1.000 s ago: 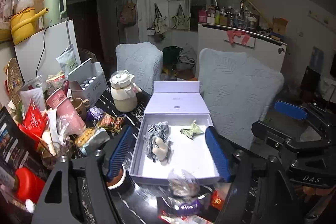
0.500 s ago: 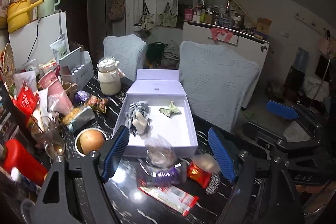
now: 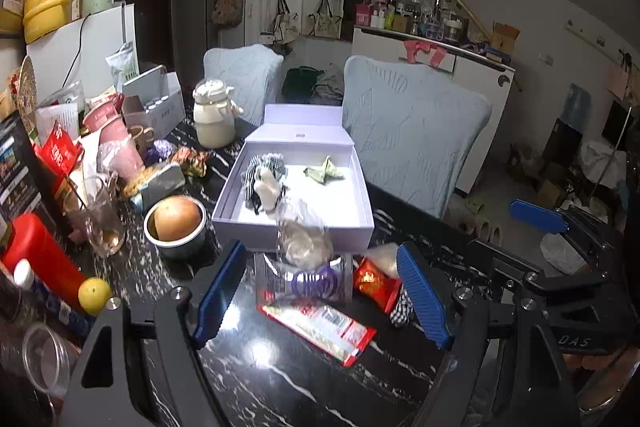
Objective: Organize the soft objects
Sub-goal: 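Withdraw both tools from the box toward the snack packets, then grasp the red-white wrapper with the right tool while the left tool grasps the purple packet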
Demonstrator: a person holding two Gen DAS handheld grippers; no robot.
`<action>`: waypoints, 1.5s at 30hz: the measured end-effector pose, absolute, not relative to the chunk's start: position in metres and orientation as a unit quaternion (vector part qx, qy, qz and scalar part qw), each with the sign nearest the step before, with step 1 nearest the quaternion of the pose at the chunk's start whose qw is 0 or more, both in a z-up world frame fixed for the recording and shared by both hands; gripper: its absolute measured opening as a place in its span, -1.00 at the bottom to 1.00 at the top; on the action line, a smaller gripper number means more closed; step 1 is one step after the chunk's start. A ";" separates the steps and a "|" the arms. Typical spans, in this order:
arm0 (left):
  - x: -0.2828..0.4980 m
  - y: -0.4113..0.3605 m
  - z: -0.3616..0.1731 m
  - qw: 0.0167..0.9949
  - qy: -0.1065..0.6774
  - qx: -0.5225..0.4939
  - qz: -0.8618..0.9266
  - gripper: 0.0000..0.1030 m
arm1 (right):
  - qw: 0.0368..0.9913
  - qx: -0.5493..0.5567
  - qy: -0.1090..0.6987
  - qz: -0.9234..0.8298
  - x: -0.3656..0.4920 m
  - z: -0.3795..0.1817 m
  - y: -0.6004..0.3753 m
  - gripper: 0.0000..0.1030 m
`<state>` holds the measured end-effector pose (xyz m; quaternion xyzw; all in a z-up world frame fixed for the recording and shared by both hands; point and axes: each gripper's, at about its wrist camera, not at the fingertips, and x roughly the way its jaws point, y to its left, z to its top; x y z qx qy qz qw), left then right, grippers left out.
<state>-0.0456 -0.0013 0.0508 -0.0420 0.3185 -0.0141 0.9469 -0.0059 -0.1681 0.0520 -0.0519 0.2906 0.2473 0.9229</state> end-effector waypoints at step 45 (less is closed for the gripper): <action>-0.053 0.075 -0.058 0.890 0.436 -0.121 0.057 0.50 | 0.814 -0.112 0.454 0.344 0.028 -0.100 -0.069 0.31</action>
